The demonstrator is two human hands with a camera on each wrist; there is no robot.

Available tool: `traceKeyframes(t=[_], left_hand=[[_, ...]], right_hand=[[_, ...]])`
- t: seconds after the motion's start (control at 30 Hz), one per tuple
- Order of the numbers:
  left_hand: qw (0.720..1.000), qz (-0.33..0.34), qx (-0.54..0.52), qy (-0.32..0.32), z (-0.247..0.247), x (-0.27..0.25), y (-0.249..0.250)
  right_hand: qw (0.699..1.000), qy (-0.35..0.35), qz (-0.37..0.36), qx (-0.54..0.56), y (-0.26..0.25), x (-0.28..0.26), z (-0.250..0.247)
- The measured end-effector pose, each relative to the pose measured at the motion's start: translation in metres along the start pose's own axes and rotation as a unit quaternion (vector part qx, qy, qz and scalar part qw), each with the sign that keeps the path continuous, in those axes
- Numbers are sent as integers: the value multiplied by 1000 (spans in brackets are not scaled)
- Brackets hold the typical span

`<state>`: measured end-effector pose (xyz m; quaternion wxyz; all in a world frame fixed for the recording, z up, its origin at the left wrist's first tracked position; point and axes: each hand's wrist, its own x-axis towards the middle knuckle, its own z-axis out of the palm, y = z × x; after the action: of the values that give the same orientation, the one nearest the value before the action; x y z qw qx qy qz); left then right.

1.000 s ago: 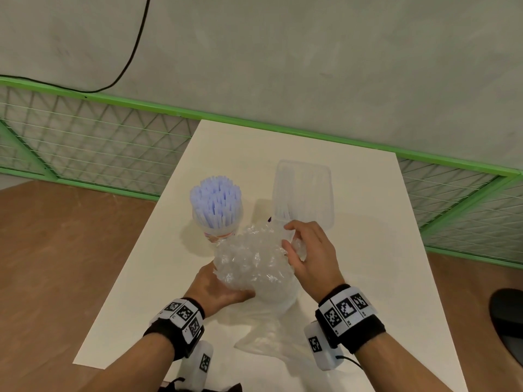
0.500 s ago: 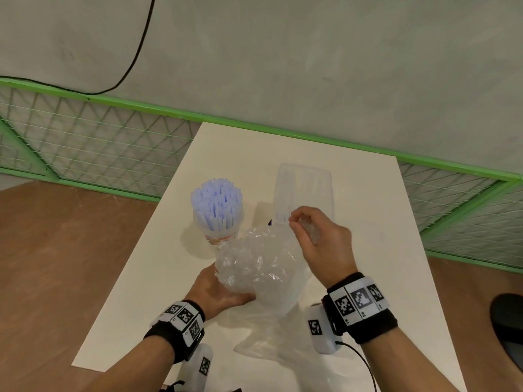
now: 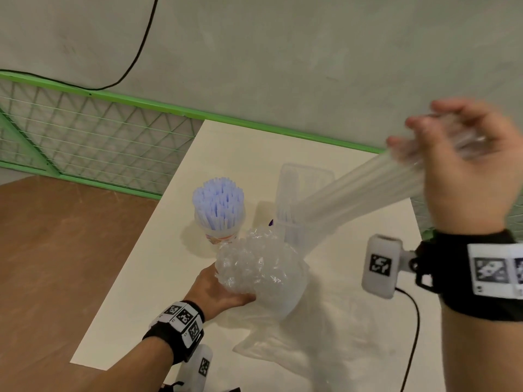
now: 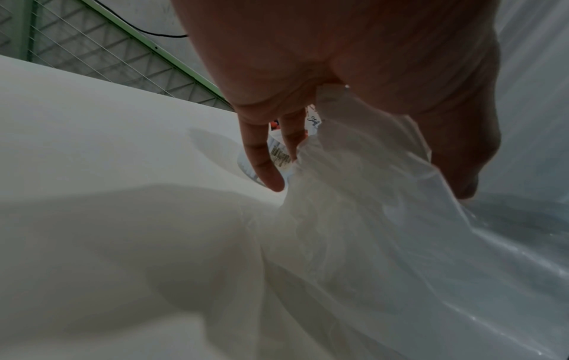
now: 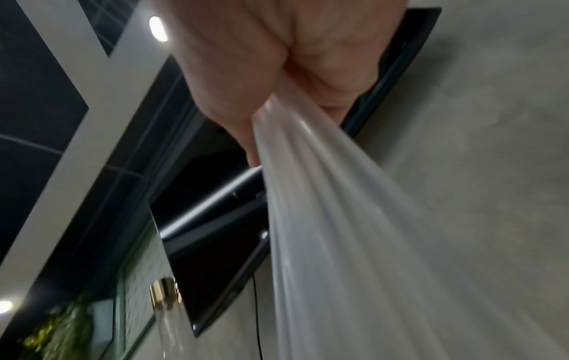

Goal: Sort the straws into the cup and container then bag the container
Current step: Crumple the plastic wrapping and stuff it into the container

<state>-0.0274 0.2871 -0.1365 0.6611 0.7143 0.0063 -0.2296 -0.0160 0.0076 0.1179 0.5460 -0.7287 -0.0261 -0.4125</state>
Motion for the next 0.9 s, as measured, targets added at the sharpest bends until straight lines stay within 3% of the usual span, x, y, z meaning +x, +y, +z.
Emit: traceKeyframes(t=[0.1, 0.17, 0.27, 0.3, 0.37, 0.4, 0.47, 0.6, 0.9], left_hand=[[1000, -10, 0, 0, -3, 1, -2], [1000, -11, 11, -3, -2, 1, -3], [1000, -19, 7, 1, -2, -2, -2], [1000, -22, 4, 2, -2, -2, -1], [1000, -20, 24, 1, -3, -2, 0], [999, -14, 45, -3, -2, -3, 2], [997, -7, 72, -4, -3, -3, 4], [996, 9, 86, 1, -3, -4, 5], [997, 24, 73, -2, -2, -4, 9]], right_hand=[[999, 7, -22, 25, 4, 25, 2], [1000, -18, 15, 19, 35, 37, 11], [982, -152, 92, -63, 98, 34, 32], [959, -223, 112, -132, 118, 28, 37], [880, -367, 132, -272, 150, 14, 44], [845, -414, 135, -311, 160, 8, 44], [803, -473, 123, -342, 174, 5, 47], [756, -521, 84, -387, 188, 12, 62], [710, -532, 38, -460, 202, 17, 100]])
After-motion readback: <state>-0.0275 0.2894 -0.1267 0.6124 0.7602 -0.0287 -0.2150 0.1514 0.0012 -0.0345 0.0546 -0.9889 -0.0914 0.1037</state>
